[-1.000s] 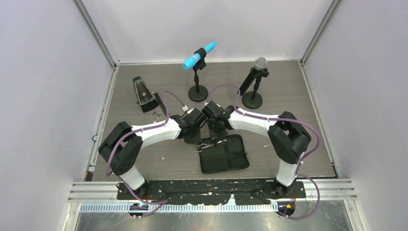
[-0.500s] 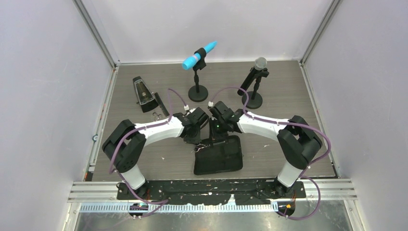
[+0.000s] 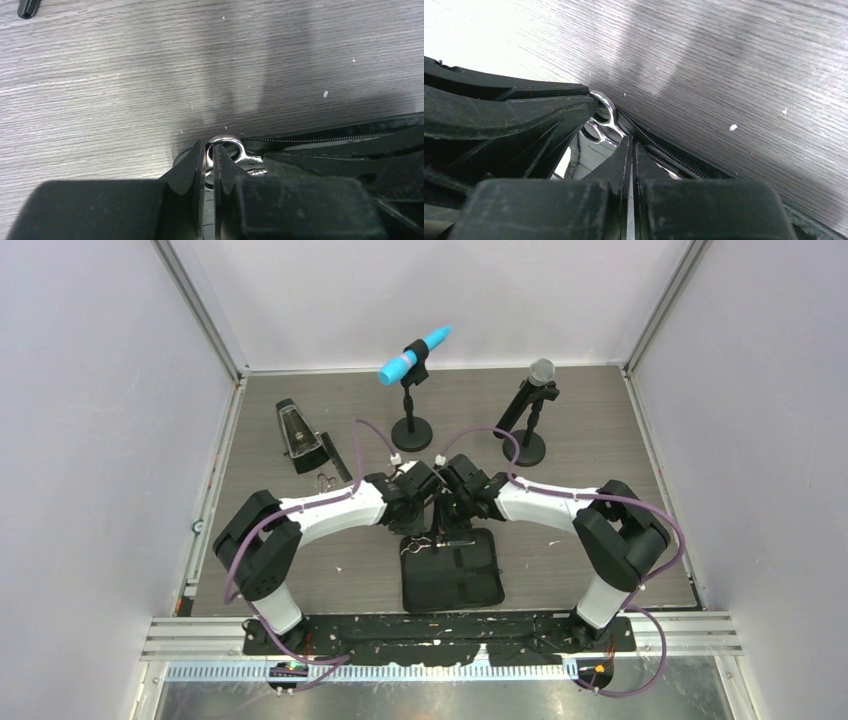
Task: Sort the hair-cutting tools
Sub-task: Place the scissors in the hairdressing tool bag.
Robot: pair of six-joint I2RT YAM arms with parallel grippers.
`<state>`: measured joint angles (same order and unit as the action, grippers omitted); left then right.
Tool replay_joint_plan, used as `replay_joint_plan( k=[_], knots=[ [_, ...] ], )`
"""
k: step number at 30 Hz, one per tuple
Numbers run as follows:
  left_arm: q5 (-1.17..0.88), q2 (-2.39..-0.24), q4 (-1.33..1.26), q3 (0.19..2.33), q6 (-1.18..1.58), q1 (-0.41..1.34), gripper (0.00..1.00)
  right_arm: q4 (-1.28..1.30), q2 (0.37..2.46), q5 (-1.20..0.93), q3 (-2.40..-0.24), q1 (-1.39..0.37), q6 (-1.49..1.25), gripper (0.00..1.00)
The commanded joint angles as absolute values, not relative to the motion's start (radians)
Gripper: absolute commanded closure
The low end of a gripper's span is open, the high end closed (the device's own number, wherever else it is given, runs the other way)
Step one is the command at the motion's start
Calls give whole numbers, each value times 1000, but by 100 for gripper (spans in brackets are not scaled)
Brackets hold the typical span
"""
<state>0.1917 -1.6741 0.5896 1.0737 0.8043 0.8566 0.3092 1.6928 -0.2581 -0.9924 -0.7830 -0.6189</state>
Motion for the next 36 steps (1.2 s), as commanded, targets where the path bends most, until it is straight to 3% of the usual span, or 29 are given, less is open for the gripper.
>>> replay_joint_plan(
  k=[1, 3, 7, 14, 19, 22, 29, 36],
  knots=[
    [169, -1618, 461, 1055, 844, 864, 100, 184, 1649, -345, -989, -788, -665, 95],
    [164, -1615, 454, 1044, 848, 864, 100, 189, 1651, -338, -988, -783, -657, 95],
    [183, -1614, 469, 1034, 847, 862, 100, 227, 1637, -311, -995, -782, -622, 84],
    [185, -1600, 465, 998, 864, 849, 100, 317, 1575, -205, -1015, -782, -571, 81],
    [190, -1591, 466, 990, 855, 844, 100, 370, 1464, -94, -987, -768, -528, 53],
    [187, -1591, 468, 991, 850, 844, 100, 419, 1388, -20, -937, -714, -480, 47],
    [183, -1595, 465, 993, 842, 844, 100, 459, 1297, -23, -739, -561, -426, 46],
    [177, -1603, 471, 998, 846, 844, 100, 430, 1323, -38, -679, -554, -449, 48]
  ],
)
